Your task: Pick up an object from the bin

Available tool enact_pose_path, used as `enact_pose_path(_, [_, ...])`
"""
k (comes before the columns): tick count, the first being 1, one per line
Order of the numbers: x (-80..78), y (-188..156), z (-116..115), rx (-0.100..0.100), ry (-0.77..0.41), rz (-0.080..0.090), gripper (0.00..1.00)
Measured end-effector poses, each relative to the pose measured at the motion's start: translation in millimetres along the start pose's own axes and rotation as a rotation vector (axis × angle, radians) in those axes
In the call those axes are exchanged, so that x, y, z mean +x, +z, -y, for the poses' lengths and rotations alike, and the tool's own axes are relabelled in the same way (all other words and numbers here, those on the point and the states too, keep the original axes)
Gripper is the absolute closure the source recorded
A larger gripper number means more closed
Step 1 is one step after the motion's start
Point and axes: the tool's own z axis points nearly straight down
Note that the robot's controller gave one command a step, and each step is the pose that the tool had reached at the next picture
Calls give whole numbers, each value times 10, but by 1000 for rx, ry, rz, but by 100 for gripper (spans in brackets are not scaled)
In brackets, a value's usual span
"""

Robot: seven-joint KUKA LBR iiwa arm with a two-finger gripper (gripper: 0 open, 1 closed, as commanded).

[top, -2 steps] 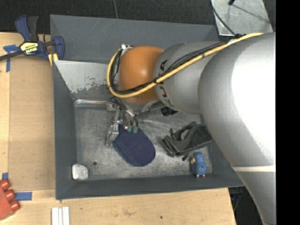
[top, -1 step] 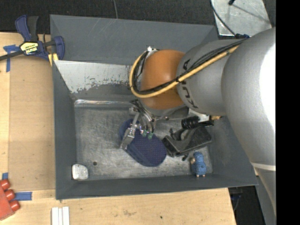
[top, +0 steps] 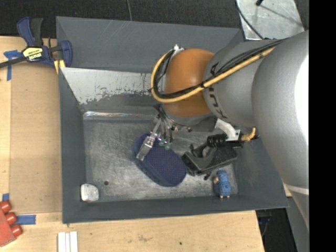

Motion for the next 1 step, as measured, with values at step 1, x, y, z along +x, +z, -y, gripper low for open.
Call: enact_pose_path(1, [161, 470, -176, -3, 362, 2, 0])
